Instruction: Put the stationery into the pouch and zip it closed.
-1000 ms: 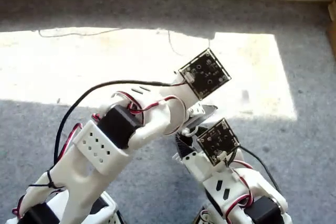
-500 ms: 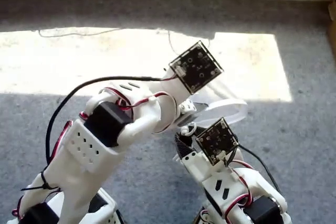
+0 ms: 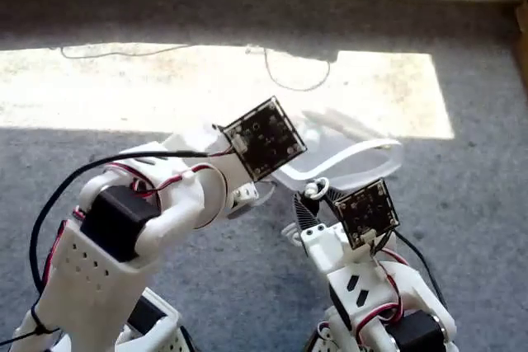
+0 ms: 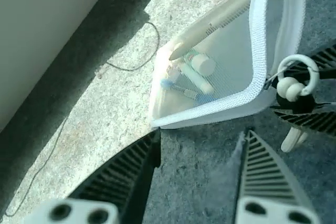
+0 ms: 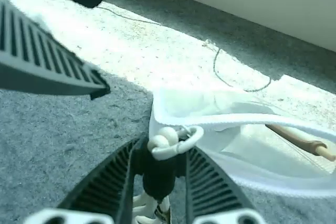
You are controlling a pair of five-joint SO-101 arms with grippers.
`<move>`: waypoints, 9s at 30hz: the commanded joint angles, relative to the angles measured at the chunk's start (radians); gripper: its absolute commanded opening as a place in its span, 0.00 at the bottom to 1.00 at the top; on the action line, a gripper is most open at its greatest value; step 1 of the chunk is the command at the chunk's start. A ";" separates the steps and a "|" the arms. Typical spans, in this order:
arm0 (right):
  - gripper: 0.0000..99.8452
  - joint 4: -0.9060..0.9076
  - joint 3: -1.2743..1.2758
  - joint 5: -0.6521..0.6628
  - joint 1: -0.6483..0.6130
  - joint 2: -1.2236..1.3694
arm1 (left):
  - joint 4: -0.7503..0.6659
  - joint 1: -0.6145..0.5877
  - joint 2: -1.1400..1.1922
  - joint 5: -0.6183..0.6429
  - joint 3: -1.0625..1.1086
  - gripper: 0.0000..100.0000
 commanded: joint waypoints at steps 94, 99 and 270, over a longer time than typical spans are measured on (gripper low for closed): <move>0.01 -0.213 -0.004 -0.121 0.282 -0.002 | -1.089 0.068 -0.320 0.075 1.010 0.01; 0.01 -0.246 0.002 -0.127 0.346 -0.002 | -1.089 0.050 -0.320 0.075 1.010 0.01; 0.01 -0.613 0.136 -0.077 0.662 0.007 | -0.850 0.087 -0.567 0.130 0.990 0.00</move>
